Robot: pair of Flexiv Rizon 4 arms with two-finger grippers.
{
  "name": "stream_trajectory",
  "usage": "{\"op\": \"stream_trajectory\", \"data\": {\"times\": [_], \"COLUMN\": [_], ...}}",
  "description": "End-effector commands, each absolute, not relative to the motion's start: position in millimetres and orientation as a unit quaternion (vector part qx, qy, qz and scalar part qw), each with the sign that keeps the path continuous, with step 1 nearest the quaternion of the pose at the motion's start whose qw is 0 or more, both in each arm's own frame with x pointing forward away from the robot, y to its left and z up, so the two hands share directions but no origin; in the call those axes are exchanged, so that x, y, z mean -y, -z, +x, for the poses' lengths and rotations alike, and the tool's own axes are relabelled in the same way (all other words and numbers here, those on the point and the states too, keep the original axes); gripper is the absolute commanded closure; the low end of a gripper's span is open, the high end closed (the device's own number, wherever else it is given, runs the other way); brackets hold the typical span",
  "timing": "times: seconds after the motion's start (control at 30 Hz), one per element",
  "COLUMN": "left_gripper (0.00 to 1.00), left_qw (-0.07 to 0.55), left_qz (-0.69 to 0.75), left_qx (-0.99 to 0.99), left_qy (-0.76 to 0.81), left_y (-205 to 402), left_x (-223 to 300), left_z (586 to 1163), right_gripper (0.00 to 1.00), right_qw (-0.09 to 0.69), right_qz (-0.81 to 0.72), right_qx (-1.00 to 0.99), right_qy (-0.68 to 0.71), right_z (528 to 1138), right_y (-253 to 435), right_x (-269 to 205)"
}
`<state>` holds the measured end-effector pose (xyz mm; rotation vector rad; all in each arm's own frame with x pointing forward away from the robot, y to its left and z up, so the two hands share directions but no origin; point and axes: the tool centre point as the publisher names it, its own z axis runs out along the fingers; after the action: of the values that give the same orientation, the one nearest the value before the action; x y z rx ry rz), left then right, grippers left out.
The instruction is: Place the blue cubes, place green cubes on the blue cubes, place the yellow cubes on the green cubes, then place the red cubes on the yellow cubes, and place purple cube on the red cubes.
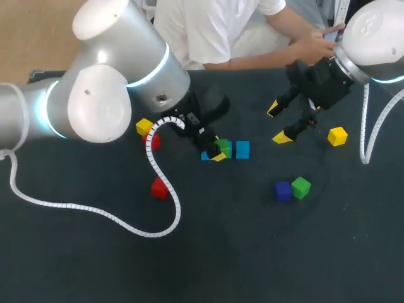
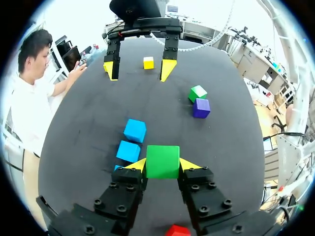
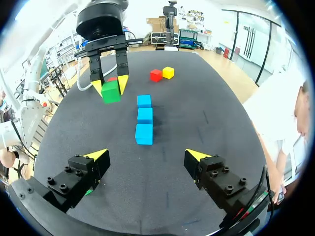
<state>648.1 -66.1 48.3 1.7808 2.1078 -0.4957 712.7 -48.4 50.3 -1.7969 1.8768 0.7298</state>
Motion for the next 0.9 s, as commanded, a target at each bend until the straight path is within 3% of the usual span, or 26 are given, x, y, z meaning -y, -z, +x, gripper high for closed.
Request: {"op": "stream_trajectory", "data": {"times": [0.03, 0.9], "left_gripper": [1.0, 1.0], "left_qw": [0.158, 0.149], "left_qz": [0.635, 0.639], "left_qx": [-0.735, -0.729], "left_qy": [0.18, 0.193], "left_y": [-49.3, -31.8], "left_x": [68.5, 66.7], "left_z": [657.8, 662.3], "right_gripper": [0.0, 0.0], "right_qw": [0.221, 0.221], "right_qz": [-0.649, -0.649], "right_qx": [-0.678, -0.678], "right_qy": [-0.264, -0.264], "right_z": [711.9, 711.9], "right_y": [-50.5, -50.5], "right_x": [48.7, 48.7]}}
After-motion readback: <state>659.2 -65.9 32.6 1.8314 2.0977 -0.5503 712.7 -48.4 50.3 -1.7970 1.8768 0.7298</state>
